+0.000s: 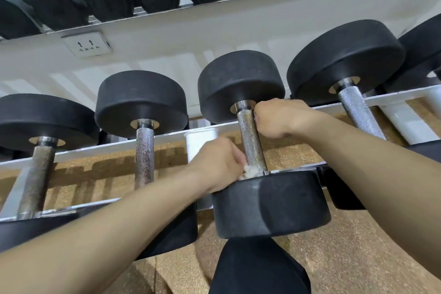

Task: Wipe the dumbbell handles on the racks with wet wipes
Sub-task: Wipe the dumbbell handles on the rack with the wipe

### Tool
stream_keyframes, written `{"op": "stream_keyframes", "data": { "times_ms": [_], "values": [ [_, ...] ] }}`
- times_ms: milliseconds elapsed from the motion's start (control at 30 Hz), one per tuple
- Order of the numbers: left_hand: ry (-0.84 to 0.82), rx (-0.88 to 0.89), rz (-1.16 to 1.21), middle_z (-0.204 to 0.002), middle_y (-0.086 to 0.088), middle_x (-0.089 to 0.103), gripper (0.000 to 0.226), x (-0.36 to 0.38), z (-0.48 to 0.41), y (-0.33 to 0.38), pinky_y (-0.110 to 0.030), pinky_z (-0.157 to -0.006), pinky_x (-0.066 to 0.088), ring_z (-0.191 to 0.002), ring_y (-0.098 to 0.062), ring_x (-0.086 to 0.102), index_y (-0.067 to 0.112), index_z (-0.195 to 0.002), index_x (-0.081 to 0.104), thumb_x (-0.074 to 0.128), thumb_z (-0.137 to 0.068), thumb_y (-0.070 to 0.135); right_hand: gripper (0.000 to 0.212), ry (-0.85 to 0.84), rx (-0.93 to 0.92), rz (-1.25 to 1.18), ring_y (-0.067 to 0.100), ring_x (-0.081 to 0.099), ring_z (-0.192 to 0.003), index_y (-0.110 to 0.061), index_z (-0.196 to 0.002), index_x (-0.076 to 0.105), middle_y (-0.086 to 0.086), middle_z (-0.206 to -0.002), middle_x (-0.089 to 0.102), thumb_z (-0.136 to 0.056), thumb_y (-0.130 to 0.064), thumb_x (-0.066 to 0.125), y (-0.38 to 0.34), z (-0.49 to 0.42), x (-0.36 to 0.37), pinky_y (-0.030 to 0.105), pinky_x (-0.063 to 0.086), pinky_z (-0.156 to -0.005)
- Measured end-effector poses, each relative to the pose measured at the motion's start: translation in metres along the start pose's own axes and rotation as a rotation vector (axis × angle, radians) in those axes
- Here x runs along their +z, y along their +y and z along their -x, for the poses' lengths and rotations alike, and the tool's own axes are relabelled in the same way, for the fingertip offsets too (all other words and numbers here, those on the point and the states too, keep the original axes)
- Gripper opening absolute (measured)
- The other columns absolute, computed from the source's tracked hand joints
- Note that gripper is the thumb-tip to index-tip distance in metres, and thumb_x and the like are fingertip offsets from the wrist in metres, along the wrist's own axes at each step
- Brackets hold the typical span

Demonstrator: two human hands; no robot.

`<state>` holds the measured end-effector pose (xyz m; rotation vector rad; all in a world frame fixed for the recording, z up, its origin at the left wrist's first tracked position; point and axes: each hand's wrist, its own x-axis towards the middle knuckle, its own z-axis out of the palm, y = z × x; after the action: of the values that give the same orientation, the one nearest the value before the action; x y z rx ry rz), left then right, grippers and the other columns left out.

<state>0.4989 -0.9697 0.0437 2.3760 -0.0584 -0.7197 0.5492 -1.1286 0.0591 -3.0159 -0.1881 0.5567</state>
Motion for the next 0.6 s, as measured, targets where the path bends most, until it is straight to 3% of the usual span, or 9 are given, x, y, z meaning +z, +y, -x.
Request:
{"op": "stream_keyframes", "data": {
  "times_ms": [33, 100, 200, 267, 367, 500, 600],
  "values": [
    [-0.032, 0.024, -0.005, -0.063, 0.011, 0.066, 0.025, -0.006, 0.007, 0.0, -0.013, -0.061, 0.047, -0.064, -0.003, 0.058, 0.015, -0.079, 0.079, 0.062, -0.085, -0.002, 0.015, 0.002, -0.001, 0.011, 0.016, 0.052, -0.068, -0.021, -0.092, 0.058, -0.003, -0.08, 0.057, -0.097, -0.018, 0.044, 0.0, -0.001, 0.0, 0.036, 0.042, -0.073],
    [0.0, 0.018, 0.162, -0.074, -0.002, 0.075, 0.029, -0.025, 0.013, 0.004, -0.017, -0.065, 0.056, -0.067, -0.006, 0.067, 0.009, -0.086, 0.082, 0.06, -0.086, -0.01, 0.02, -0.003, -0.012, -0.019, 0.018, 0.056, -0.069, -0.02, -0.084, 0.06, -0.003, -0.079, 0.062, -0.096, -0.018, 0.044, 0.001, 0.0, -0.001, 0.036, 0.046, -0.072],
    [0.351, 0.058, 0.379, -0.08, 0.001, 0.078, 0.028, -0.044, -0.001, 0.008, -0.037, -0.082, 0.063, -0.082, -0.018, 0.075, 0.019, -0.083, 0.082, 0.064, -0.085, -0.003, 0.034, -0.049, -0.005, -0.326, 0.02, 0.063, -0.063, -0.013, -0.066, 0.07, 0.004, -0.068, 0.071, -0.09, -0.011, 0.046, 0.006, 0.01, -0.004, 0.03, 0.051, -0.066],
    [0.451, 0.14, 0.49, -0.079, 0.005, 0.077, 0.018, -0.039, 0.0, 0.017, -0.04, -0.084, 0.062, -0.083, -0.016, 0.074, 0.022, -0.084, 0.081, 0.073, -0.086, 0.007, 0.03, -0.025, 0.038, -0.681, 0.022, 0.061, -0.059, -0.004, -0.073, 0.071, 0.016, -0.074, 0.072, -0.091, -0.011, 0.047, 0.007, 0.023, -0.005, 0.03, 0.046, -0.06],
    [0.45, 0.213, 0.641, -0.073, 0.005, 0.074, 0.01, -0.016, 0.006, 0.029, -0.042, -0.082, 0.062, -0.076, -0.013, 0.071, 0.019, -0.083, 0.077, 0.079, -0.084, 0.009, 0.025, 0.02, 0.127, -1.143, 0.021, 0.063, -0.06, -0.005, -0.095, 0.071, 0.01, -0.079, 0.067, -0.097, -0.018, 0.051, 0.008, 0.044, -0.007, 0.028, 0.047, -0.051],
    [0.327, 0.231, 0.728, -0.077, 0.005, 0.076, 0.01, -0.009, 0.009, 0.033, -0.029, -0.079, 0.06, -0.076, -0.011, 0.072, 0.019, -0.084, 0.078, 0.076, -0.087, 0.011, 0.024, 0.026, 0.021, -1.35, 0.016, 0.072, -0.077, -0.007, -0.102, 0.074, 0.007, -0.085, 0.073, -0.103, -0.025, 0.058, 0.013, 0.062, -0.001, 0.027, 0.058, -0.062],
    [0.389, 0.228, 0.593, -0.09, 0.012, 0.075, 0.034, -0.008, 0.012, 0.023, -0.015, -0.079, 0.054, -0.089, -0.006, 0.069, 0.026, -0.083, 0.076, 0.056, -0.094, 0.001, 0.026, 0.216, 0.154, -1.228, 0.019, 0.063, -0.069, 0.003, -0.082, 0.074, 0.012, -0.074, 0.067, -0.098, -0.016, 0.065, 0.026, 0.049, 0.009, 0.031, 0.053, -0.073]
  ]
}}
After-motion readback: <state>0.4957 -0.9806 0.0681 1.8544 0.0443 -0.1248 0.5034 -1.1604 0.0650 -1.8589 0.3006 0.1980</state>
